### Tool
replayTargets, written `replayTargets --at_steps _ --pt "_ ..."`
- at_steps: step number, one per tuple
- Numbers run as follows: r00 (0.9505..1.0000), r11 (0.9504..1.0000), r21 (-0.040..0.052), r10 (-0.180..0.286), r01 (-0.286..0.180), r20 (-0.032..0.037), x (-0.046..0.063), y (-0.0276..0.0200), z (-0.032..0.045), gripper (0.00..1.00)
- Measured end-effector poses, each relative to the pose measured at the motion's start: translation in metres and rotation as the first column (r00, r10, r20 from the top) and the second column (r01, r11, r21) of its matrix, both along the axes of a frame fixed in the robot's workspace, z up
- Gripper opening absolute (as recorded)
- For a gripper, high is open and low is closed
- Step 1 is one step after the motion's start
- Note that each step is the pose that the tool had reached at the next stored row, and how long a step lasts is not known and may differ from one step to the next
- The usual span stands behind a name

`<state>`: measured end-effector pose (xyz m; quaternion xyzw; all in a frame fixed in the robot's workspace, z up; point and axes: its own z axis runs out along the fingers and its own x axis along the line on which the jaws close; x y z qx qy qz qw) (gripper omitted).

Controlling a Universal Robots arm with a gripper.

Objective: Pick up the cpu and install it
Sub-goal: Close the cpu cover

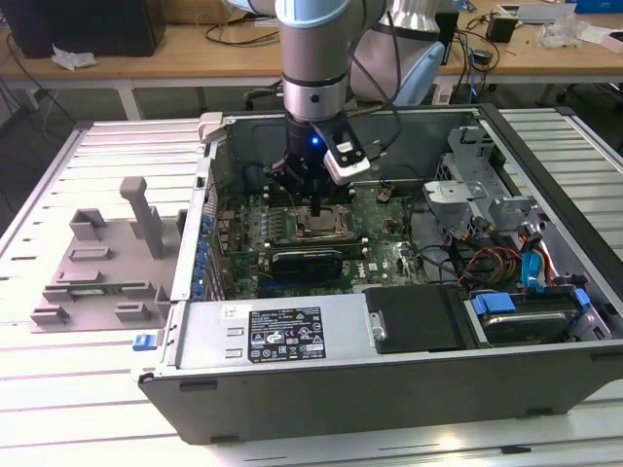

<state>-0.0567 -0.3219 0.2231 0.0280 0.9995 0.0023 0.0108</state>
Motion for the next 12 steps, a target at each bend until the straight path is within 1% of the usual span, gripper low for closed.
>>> replayTargets --at_steps 2,5,9,12 --pt "1.0000 1.0000 0.0061 0.000 0.000 0.0009 -0.005 -0.0005 -0.0033 0.11" --pt "1.0000 0.9999 0.0108 0.001 -0.001 0.0009 -0.008 -0.0006 -0.0092 0.11" --pt "1.0000 0.9999 0.0129 0.003 -0.003 0.0007 -0.010 -0.0007 -0.0156 0.11" --pt "1.0000 0.9999 0.0130 0.003 -0.003 0.0009 -0.013 -0.0006 -0.0168 0.11"
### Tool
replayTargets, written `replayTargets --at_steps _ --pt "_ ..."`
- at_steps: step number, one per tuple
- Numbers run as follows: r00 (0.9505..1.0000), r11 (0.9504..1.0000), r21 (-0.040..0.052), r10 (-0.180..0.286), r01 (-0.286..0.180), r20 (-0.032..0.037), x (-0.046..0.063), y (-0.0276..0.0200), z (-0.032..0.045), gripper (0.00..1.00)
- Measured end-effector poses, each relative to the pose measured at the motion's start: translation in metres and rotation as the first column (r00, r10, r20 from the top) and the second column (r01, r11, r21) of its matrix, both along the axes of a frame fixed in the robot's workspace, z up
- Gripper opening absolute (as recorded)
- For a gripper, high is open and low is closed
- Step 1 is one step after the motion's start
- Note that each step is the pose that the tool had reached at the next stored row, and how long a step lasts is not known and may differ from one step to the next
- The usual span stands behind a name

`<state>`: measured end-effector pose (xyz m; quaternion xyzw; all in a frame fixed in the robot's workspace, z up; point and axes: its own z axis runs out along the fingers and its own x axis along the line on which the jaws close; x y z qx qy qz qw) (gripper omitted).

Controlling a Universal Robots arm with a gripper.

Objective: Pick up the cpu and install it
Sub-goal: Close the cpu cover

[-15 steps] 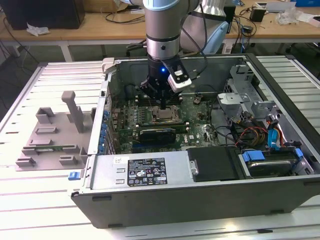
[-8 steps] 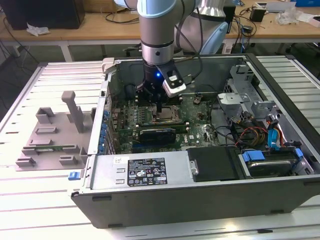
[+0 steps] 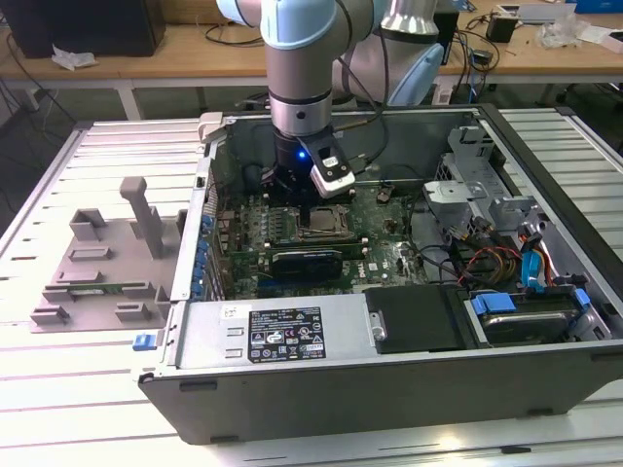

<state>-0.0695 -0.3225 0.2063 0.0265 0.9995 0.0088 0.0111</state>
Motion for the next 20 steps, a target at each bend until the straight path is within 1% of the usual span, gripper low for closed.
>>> replayTargets --at_steps 18,20 --pt "1.0000 1.0000 0.0011 0.000 0.000 0.0000 -0.0033 0.0000 -0.0008 0.11" --pt "1.0000 1.0000 0.0011 0.000 0.000 0.0000 -0.0034 0.0000 0.0019 0.11"
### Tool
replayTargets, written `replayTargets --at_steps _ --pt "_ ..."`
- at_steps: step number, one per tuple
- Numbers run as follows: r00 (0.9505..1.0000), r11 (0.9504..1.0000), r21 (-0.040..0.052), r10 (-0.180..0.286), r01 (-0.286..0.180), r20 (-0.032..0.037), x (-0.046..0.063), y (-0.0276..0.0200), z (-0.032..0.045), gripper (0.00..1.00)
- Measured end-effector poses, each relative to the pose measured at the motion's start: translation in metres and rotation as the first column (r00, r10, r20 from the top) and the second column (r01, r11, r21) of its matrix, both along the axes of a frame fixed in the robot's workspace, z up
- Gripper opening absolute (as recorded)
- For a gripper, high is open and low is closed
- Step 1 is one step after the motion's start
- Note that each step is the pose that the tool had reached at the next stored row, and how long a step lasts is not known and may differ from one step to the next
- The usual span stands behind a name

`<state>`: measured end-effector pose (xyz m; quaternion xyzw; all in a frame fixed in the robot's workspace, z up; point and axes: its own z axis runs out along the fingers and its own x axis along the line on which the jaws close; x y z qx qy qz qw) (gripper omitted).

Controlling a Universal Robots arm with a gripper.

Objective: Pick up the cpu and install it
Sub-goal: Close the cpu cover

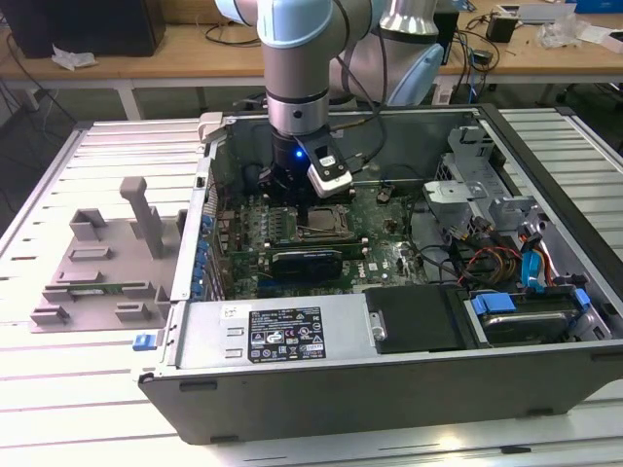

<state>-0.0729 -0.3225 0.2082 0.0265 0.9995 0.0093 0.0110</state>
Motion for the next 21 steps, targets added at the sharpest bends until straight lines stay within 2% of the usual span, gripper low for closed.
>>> replayTargets --at_steps 5,14,18,21 --pt "1.0000 1.0000 0.0000 0.000 0.000 0.0000 0.000 0.0000 0.0087 0.11" --pt "1.0000 1.0000 0.0001 0.000 0.000 0.0001 0.000 0.0000 0.0331 0.11" --pt "1.0000 1.0000 0.0000 0.000 0.000 0.0000 0.000 0.0000 0.0390 0.11" --pt "1.0000 1.0000 0.0000 0.000 0.000 0.0000 0.000 0.0000 0.0395 0.11"
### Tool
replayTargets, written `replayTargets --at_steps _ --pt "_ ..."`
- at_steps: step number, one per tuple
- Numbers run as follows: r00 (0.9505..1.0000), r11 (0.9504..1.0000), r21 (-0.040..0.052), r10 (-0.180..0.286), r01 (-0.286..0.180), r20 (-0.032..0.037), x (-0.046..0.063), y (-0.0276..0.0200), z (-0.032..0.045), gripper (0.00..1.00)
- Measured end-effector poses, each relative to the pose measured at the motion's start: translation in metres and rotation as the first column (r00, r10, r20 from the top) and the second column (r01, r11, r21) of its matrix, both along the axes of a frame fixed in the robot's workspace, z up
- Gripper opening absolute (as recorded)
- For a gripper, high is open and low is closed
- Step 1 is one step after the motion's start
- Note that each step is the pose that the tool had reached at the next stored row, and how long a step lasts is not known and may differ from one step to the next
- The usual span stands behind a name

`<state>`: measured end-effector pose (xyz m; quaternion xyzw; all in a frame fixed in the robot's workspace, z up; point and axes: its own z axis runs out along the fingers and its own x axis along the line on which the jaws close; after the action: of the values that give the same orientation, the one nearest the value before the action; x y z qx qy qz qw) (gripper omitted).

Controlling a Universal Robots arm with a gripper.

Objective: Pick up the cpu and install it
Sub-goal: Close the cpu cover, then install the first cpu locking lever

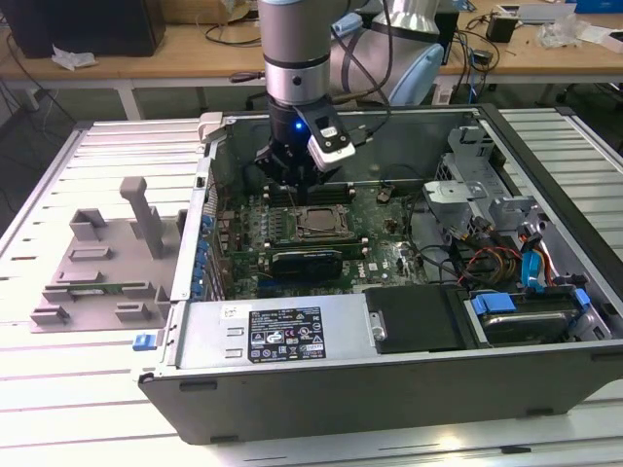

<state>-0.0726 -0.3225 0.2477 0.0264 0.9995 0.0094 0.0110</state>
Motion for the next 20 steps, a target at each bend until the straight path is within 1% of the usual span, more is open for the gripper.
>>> replayTargets --at_steps 1,2,3,6,7,8,20 --pt "1.0000 1.0000 0.0000 0.000 0.000 -0.0001 0.002 0.0000 0.0001 0.11" --pt "1.0000 1.0000 0.0000 0.000 0.000 0.0000 0.008 0.0000 0.0000 0.11" --pt "1.0000 1.0000 0.0000 0.000 0.000 0.0000 0.011 0.0000 0.0000 0.11" --pt "1.0000 1.0000 0.0001 0.000 0.000 0.0000 0.034 0.0000 0.0000 0.11" --pt "1.0000 1.0000 0.0001 0.000 0.000 0.0000 0.034 -0.0021 0.0000 0.11" --pt "1.0000 1.0000 0.0001 0.000 0.000 0.0001 0.034 -0.0031 0.0000 0.11" --pt "1.0000 1.0000 0.0004 0.000 0.000 0.0001 0.034 -0.0041 0.0000 0.11"
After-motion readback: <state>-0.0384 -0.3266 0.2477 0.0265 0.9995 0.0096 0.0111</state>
